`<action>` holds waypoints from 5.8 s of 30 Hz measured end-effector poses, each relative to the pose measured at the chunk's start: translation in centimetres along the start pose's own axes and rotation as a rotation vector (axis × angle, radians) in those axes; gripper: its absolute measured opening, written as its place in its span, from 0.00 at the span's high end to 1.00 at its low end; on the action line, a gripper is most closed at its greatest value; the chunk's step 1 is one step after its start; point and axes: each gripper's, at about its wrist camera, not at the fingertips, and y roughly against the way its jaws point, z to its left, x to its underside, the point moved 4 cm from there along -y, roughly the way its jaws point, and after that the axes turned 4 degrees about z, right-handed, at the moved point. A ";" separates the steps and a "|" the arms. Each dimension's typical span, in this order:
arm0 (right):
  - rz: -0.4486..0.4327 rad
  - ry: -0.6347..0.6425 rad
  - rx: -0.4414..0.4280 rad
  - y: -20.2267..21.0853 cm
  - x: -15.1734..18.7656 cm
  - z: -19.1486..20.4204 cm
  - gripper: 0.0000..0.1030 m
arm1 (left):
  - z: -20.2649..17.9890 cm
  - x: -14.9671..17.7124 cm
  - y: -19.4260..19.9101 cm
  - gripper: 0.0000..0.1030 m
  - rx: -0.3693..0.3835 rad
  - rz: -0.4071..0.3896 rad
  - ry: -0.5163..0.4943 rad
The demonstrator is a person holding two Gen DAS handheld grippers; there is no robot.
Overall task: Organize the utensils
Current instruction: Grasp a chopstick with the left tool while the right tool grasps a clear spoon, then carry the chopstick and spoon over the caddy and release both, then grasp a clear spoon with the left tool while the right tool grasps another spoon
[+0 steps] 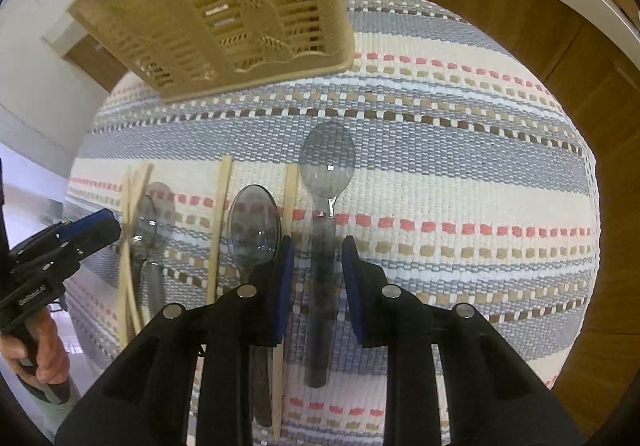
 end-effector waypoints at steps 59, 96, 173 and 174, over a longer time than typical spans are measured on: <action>-0.408 0.251 -0.174 12.9 -2.1 4.0 0.90 | -6.7 -3.3 12.2 0.96 -0.078 -0.420 -0.282; -0.844 0.126 -0.125 13.6 -16.1 1.3 0.90 | -7.9 -18.6 13.1 0.96 -0.047 -0.919 -0.205; -0.011 0.188 -0.201 -1.4 2.4 10.9 0.83 | -5.0 6.7 0.6 0.74 -0.057 0.078 -0.378; -0.015 0.206 -0.182 -1.4 2.6 11.0 0.85 | -5.3 6.4 0.2 0.74 -0.059 0.080 -0.380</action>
